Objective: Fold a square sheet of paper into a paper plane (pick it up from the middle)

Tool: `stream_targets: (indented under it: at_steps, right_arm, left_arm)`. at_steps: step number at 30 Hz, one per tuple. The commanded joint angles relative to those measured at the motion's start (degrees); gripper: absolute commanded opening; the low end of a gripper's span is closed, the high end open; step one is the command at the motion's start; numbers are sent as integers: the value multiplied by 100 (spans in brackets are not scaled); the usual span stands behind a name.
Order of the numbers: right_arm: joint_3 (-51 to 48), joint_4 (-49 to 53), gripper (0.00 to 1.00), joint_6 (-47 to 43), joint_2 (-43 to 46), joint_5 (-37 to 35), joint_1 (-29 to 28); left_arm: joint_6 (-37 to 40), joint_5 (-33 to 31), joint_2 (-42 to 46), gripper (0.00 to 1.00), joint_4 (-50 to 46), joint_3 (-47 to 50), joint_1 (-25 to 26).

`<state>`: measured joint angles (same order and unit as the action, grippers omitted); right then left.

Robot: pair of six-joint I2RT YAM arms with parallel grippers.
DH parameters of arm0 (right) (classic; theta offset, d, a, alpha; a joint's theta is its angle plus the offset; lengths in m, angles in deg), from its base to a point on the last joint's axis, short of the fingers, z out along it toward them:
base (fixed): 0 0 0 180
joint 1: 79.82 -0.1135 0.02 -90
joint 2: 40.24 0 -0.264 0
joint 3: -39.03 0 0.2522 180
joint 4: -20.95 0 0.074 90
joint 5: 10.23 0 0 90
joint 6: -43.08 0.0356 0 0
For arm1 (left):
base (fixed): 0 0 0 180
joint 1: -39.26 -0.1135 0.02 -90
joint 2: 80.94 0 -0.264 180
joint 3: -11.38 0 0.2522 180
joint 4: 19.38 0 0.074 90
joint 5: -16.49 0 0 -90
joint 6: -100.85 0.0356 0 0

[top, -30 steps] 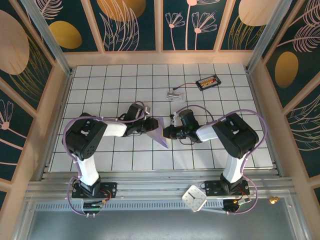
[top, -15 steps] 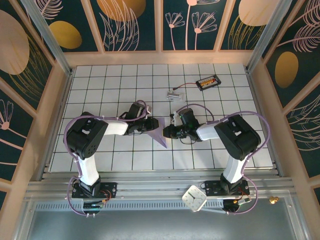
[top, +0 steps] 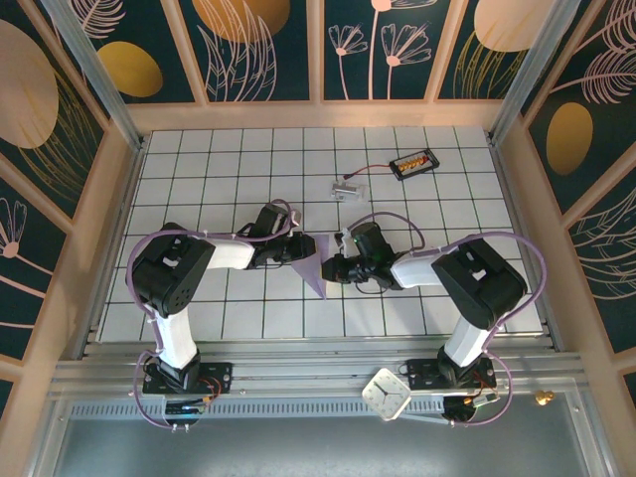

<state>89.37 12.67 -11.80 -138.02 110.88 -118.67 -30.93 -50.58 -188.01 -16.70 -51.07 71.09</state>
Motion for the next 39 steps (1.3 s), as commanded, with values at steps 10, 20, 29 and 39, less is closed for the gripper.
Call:
stream_targets:
  at_steps: [10, 20, 29, 39]
  right_arm:
    - [-210, 86, 18, 203, 358, -273, -126]
    - [-261, 205, 21, 321, 372, -565, -455]
    - [-359, 281, 11, 302, 391, -747, -431]
    - [-811, -483, 6, 844, 274, -413, -310]
  left_arm:
    - [54, -562, -221, 25, -647, 316, -22]
    - [64, -571, -213, 25, -643, 326, -26]
    - [88, -598, -171, 24, -678, 313, -24]
    - [95, -624, -186, 24, -660, 330, -20]
